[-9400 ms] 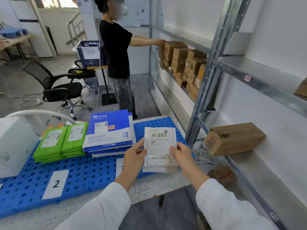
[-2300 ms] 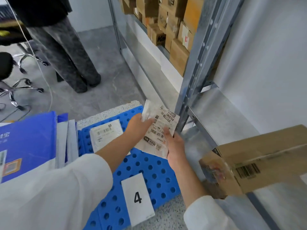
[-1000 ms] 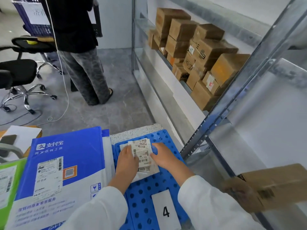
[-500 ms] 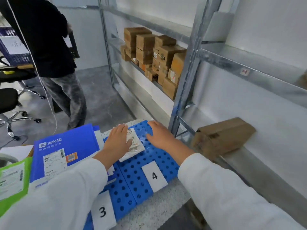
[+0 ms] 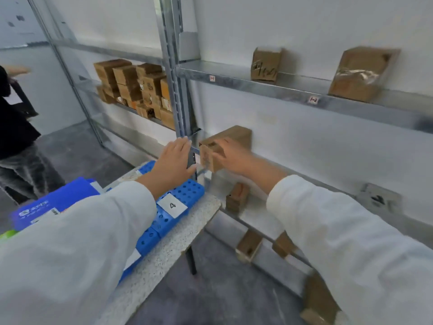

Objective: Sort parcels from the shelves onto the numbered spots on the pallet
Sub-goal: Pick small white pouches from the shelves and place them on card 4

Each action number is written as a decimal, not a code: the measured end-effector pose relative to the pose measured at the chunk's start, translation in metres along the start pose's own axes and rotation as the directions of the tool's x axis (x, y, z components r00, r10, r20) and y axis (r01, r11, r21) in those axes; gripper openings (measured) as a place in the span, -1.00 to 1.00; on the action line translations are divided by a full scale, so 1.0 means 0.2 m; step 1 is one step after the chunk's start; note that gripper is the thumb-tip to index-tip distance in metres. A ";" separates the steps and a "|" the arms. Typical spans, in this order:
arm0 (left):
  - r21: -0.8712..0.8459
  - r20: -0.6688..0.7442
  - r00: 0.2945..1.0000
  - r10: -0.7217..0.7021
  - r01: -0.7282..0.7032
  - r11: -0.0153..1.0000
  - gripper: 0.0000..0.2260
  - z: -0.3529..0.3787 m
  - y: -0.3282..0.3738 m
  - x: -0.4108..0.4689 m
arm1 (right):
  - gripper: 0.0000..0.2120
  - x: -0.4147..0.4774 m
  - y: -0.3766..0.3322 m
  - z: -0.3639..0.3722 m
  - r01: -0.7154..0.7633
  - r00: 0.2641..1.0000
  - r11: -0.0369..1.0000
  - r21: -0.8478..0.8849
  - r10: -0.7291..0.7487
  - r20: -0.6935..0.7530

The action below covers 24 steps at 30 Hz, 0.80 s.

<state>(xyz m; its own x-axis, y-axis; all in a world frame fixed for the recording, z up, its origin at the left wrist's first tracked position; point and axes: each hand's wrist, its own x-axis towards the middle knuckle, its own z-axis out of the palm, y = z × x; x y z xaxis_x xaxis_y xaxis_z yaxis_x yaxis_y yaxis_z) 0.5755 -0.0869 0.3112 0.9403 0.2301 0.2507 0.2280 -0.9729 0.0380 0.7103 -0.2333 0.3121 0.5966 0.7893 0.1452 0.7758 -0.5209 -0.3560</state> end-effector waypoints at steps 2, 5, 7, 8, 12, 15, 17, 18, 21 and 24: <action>-0.017 -0.058 0.995 0.076 -0.077 0.997 -0.41 -0.11 0.10 0.01 | -0.56 -0.14 0.06 -0.13 -0.040 0.999 0.999 -0.034 0.039 -0.038; -0.047 -0.117 0.985 0.127 -0.133 0.990 -0.43 -0.26 0.23 0.02 | -0.53 -0.34 0.10 -0.32 -0.135 0.987 0.987 -0.086 0.125 -0.105; -0.050 -0.112 0.981 0.157 -0.163 0.985 -0.42 -0.30 0.29 0.02 | -0.50 -0.46 0.11 -0.42 -0.191 0.973 0.977 -0.099 0.176 -0.148; -0.055 -0.105 0.979 0.174 -0.180 0.982 -0.41 -0.31 0.32 0.02 | -0.49 -0.52 0.10 -0.46 -0.221 0.965 0.971 -0.096 0.203 -0.167; -0.103 -0.111 0.953 0.280 -0.292 0.951 -0.43 -0.34 0.46 -0.08 | -0.49 -0.78 0.08 -0.53 -0.332 0.927 0.939 -0.086 0.307 -0.217; -0.167 -0.115 0.938 0.327 -0.343 0.924 -0.45 -0.33 0.54 -0.18 | -0.50 -0.99 0.02 -0.49 -0.445 0.878 0.895 -0.031 0.429 -0.210; -0.159 -0.078 0.929 0.362 -0.370 0.915 -0.42 -0.29 0.59 -0.25 | -0.50 -1.13 -0.02 -0.43 -0.500 0.857 0.863 -0.070 0.481 -0.186; -0.152 -0.069 0.919 0.388 -0.394 0.907 -0.41 -0.26 0.61 -0.27 | -0.50 -1.19 -0.04 -0.40 -0.521 0.847 0.848 -0.096 0.500 -0.181; -0.184 -0.067 0.887 0.456 -0.460 0.868 -0.40 -0.20 0.71 -0.37 | -0.51 -1.41 -0.10 -0.33 -0.582 0.808 0.803 -0.127 0.555 -0.197; -0.249 -0.015 0.858 0.514 -0.501 0.829 -0.39 -0.15 0.83 -0.52 | -0.52 -1.68 -0.15 -0.24 -0.659 0.748 0.745 -0.104 0.633 -0.201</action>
<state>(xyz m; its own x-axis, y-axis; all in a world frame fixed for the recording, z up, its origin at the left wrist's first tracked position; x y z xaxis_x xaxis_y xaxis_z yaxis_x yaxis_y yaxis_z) 0.5074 -0.2734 0.3208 0.9199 -0.3028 0.2492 -0.3450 -0.9270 0.1470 0.4961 -0.4985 0.3194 0.9784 0.1951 0.0689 0.2064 -0.9420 -0.2647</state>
